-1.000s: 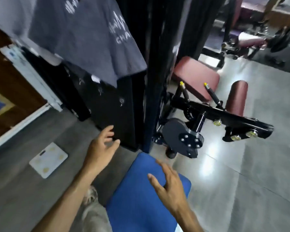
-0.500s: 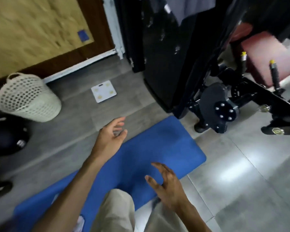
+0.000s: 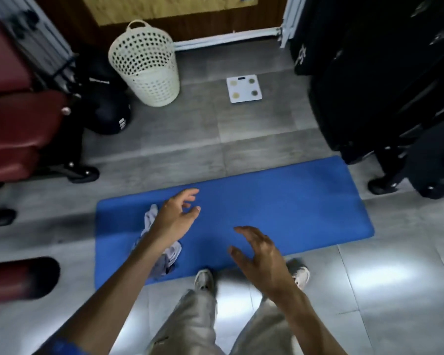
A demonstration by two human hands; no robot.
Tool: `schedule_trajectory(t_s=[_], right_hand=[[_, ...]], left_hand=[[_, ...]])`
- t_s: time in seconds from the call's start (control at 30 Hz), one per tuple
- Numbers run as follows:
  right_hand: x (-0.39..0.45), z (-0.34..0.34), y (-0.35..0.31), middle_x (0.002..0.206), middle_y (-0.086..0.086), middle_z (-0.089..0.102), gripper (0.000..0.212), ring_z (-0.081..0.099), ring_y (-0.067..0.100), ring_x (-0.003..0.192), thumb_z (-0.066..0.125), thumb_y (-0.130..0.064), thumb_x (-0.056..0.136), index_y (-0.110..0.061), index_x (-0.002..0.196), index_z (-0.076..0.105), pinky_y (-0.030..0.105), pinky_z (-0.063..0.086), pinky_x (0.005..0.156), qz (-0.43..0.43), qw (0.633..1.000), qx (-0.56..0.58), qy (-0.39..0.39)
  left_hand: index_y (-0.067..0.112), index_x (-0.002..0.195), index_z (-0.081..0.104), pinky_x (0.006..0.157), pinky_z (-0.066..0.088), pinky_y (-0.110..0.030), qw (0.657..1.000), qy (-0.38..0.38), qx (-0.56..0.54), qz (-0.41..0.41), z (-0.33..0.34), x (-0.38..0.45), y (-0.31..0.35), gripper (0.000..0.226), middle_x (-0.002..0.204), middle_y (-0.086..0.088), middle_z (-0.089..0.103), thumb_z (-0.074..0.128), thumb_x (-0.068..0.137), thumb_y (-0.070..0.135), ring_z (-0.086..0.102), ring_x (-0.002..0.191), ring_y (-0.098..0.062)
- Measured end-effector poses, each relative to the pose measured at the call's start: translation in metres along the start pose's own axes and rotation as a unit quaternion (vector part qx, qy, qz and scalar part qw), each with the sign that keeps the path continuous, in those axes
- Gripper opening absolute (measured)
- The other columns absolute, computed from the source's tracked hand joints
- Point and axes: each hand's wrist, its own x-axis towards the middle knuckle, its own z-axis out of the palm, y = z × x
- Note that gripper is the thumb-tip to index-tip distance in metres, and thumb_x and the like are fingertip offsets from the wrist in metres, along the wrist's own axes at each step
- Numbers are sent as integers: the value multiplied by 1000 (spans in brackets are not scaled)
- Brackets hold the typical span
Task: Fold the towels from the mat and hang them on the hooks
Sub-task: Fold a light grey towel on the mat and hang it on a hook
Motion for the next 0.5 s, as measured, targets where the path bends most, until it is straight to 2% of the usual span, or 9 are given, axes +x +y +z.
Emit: schedule_trajectory(t_s=[0.1,0.2,0.3,0.43,0.5], right_hand=[[-34,50,-29,128,-3,62,54,61,20,114,51,-55,86,-19,125,62,34,49,96,-12,1000,12,-14],[-67,81,-56,132,-6,59,59,57,15,118,44,-62,87,-23,129,58,30,44,100,-12,999,-4,-42],[-92,107,-74,131,-8,58,62,56,14,116,38,-69,89,-27,130,57,30,45,99,-29,998,-21,-61],[-126,146,-88,132,-10,57,51,54,12,119,46,-53,87,-28,131,56,27,41,102,-26,997,-27,-71],[-146,168,-91,130,-9,59,48,55,11,118,49,-48,88,-27,130,58,26,41,102,-24,997,-14,-68]], left_hand=[[18,130,56,82,43,-24,1000,-5,-6,-28,-28,-35,-52,40,120,-6,60,63,90,12,58,105,-19],[22,129,57,82,44,-23,999,9,-22,-37,-50,-73,-91,40,119,0,61,63,91,15,58,106,-14],[26,126,59,94,50,-33,998,19,-46,-46,-64,-111,-124,39,119,3,64,65,88,20,61,106,-11],[38,115,63,95,51,-40,996,43,-55,-51,-74,-162,-175,46,112,8,68,62,69,46,65,101,-6],[42,107,64,94,51,-40,996,58,-52,-52,-75,-189,-201,39,110,7,67,63,69,47,65,100,-9]])
